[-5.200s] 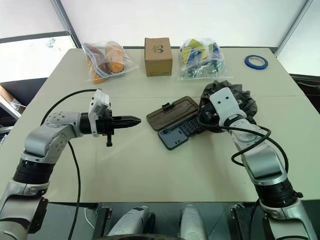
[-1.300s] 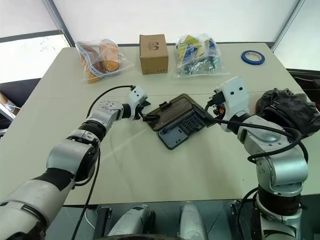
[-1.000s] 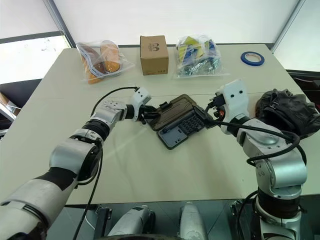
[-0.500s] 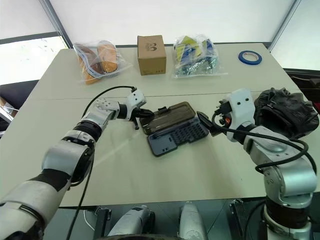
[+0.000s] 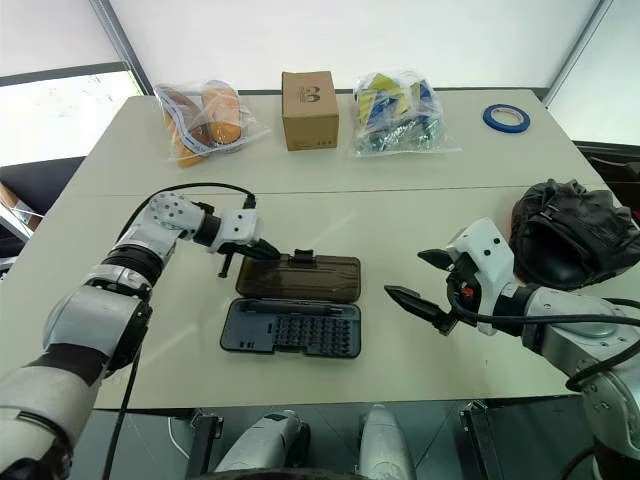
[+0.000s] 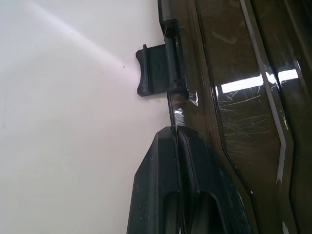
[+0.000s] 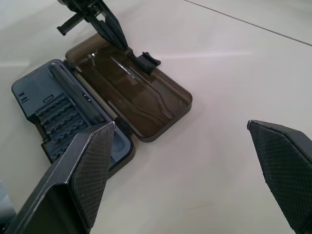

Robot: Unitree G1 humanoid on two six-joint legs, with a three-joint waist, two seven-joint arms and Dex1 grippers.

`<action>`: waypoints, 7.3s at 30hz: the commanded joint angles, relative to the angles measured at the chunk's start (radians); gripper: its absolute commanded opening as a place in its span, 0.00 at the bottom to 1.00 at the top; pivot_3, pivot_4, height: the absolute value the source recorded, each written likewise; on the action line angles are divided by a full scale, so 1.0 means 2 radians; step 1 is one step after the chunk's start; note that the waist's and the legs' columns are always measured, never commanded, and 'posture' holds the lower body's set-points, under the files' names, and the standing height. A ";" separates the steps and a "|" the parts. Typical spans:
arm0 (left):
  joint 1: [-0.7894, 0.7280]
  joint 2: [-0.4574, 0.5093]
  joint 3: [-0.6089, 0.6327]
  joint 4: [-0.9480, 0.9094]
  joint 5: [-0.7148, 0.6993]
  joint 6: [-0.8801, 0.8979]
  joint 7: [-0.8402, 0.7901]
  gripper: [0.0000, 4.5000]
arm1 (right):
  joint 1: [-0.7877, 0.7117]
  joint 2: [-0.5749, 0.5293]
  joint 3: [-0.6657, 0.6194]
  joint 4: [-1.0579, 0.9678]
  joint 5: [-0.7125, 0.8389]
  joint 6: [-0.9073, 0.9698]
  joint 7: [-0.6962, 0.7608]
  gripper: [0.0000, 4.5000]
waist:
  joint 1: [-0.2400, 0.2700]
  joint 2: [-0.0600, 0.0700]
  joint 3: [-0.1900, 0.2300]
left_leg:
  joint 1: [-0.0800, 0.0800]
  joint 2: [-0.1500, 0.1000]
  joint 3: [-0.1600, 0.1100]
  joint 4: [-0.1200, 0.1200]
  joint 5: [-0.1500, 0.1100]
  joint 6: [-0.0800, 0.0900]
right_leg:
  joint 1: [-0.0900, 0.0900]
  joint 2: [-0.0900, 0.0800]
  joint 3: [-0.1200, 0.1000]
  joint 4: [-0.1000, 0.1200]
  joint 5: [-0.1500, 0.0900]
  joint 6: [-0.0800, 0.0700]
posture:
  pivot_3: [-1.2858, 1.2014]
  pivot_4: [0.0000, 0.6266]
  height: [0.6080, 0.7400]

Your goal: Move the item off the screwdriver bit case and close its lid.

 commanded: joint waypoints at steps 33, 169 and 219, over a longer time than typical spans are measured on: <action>-0.018 -0.040 0.017 0.004 0.006 0.027 0.186 0.99 | -0.005 -0.014 0.037 0.012 0.018 -0.035 -0.042 1.00 | 0.021 0.000 0.000 | 0.001 0.000 0.000 0.004 0.000 0.000 | 0.003 0.001 0.000 -0.001 0.000 0.000 | 0.52 0.24 1.00; 0.077 -0.001 0.104 -0.095 -0.212 0.374 0.107 0.00 | -0.287 0.091 0.342 0.384 -0.492 -0.538 0.092 0.66 | -0.008 0.005 -0.001 | 0.003 0.002 0.000 -0.007 0.001 -0.003 | 0.001 0.002 -0.001 -0.008 0.000 0.000 | 0.52 0.24 1.00; -0.019 -0.057 -0.040 -0.069 -0.072 0.258 -0.046 0.00 | -0.118 0.087 0.409 0.095 -0.228 -0.111 -0.011 0.01 | 0.004 0.001 0.000 | -0.001 0.001 -0.001 -0.001 0.001 -0.002 | 0.001 0.001 -0.002 -0.007 0.000 0.000 | 0.52 0.24 1.00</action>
